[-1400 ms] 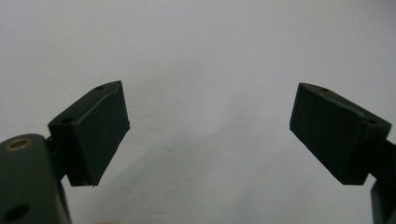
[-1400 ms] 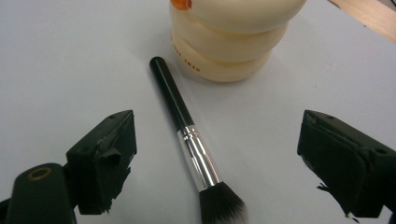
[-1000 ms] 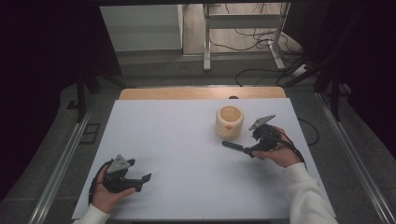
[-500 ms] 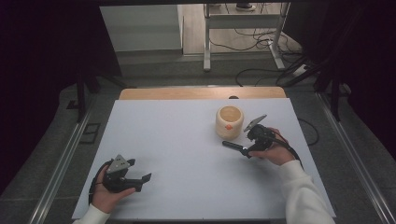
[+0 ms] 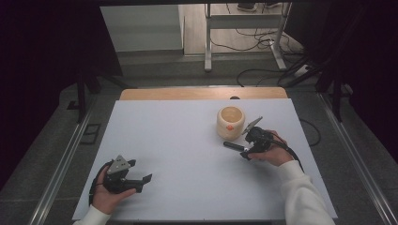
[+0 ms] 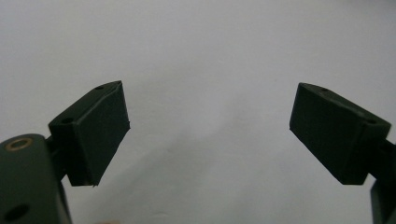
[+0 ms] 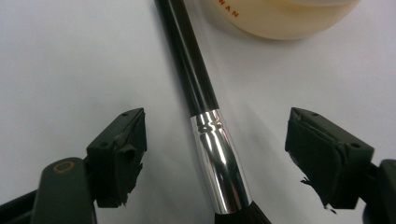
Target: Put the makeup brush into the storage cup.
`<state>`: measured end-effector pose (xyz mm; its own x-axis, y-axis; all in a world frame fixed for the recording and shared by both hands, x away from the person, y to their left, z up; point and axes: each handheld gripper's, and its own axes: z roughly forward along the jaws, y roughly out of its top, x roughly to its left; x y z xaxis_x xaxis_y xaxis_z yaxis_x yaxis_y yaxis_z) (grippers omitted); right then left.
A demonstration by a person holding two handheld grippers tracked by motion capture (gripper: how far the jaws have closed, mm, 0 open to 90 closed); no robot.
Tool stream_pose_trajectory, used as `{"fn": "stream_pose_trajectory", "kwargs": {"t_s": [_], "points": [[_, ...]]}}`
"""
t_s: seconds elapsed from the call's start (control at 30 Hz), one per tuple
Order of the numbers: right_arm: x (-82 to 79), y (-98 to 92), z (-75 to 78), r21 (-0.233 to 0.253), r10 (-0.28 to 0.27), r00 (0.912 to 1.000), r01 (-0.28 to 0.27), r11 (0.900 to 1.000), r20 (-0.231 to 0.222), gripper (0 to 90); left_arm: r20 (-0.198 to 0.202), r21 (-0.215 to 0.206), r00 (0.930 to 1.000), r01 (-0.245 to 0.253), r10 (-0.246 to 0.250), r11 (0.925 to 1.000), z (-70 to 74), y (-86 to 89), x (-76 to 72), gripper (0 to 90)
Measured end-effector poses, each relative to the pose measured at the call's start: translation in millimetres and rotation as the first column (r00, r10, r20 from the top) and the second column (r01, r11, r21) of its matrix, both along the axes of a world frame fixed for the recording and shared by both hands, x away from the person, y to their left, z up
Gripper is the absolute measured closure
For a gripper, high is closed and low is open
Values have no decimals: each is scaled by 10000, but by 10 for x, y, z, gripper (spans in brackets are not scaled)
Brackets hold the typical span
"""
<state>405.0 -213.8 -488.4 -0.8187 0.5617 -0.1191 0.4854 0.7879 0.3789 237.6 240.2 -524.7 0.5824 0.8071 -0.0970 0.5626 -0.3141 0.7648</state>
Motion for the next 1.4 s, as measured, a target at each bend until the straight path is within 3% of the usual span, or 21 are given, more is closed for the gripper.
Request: {"fn": "stream_pose_trajectory", "kwargs": {"t_s": [0.5, 0.7, 0.93, 1.13, 1.23, 1.4], "points": [[14, -8, -63, -475, 108, 9998, -116, 9988, -171, 297, -5, -5, 10000, 2, -2, 10000, 1, -1, 0, 127], [35, -11, -80, -426, 158, 9993, -173, 9989, -352, 350, -27, -7, 10000, -8, 8, 10000, -4, -4, 2, 127], [58, 4, -67, -369, 441, 9947, -477, 9982, -933, 499, -26, 41, 10000, 32, -32, 10000, -3, -13, 0, 127], [93, 22, -59, -386, 687, 9891, -743, 9965, -1301, 564, -33, 41, 10000, 14, -14, 10000, -4, -11, 0, 127], [104, 15, -48, -370, 755, 9873, -814, 9960, -1395, 685, -31, 60, 10000, 19, -19, 10000, -5, -10, 0, 127], [85, 49, -41, -614, 1030, 9866, -1114, 9919, -1269, 715, -8, 66, 10000, -2, 2, 10000, -2, -6, -2, 127]]}}
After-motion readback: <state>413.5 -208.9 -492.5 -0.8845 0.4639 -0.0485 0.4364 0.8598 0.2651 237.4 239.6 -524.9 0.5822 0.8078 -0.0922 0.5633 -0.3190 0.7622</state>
